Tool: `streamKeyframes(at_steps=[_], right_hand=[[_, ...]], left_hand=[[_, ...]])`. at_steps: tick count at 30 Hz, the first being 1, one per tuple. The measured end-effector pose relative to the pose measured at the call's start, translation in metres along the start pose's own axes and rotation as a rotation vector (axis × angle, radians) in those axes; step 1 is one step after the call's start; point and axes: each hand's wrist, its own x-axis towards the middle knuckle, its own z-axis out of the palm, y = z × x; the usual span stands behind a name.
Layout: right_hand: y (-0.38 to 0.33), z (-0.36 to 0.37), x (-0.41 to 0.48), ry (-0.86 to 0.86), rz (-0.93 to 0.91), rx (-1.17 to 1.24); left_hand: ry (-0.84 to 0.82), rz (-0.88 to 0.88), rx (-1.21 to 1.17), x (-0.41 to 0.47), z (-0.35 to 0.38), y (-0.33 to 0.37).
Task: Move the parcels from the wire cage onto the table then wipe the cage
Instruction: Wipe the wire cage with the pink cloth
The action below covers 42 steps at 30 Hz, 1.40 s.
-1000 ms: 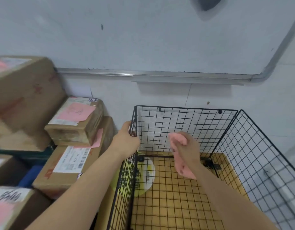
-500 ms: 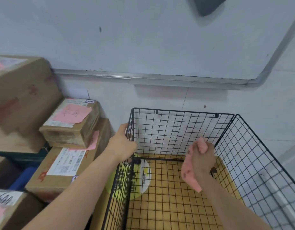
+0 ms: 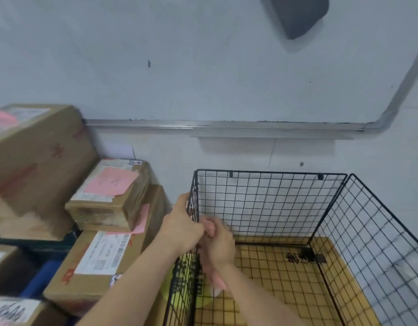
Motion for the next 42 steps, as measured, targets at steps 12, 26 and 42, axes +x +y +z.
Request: streamKeyframes(at_steps=[12, 26, 42], right_hand=[[0.068, -0.128, 0.019, 0.279, 0.398, 0.132], [0.032, -0.064, -0.024, 0.040, 0.454, 0.253], [0.064, -0.037, 0.020, -0.057, 0.750, 0.248]], left_hand=[[-0.015, -0.008, 0.047, -0.005, -0.004, 0.005], [-0.027, -0.009, 0.012, 0.002, 0.000, 0.003], [-0.024, -0.027, 0.053, 0.001, -0.002, 0.002]])
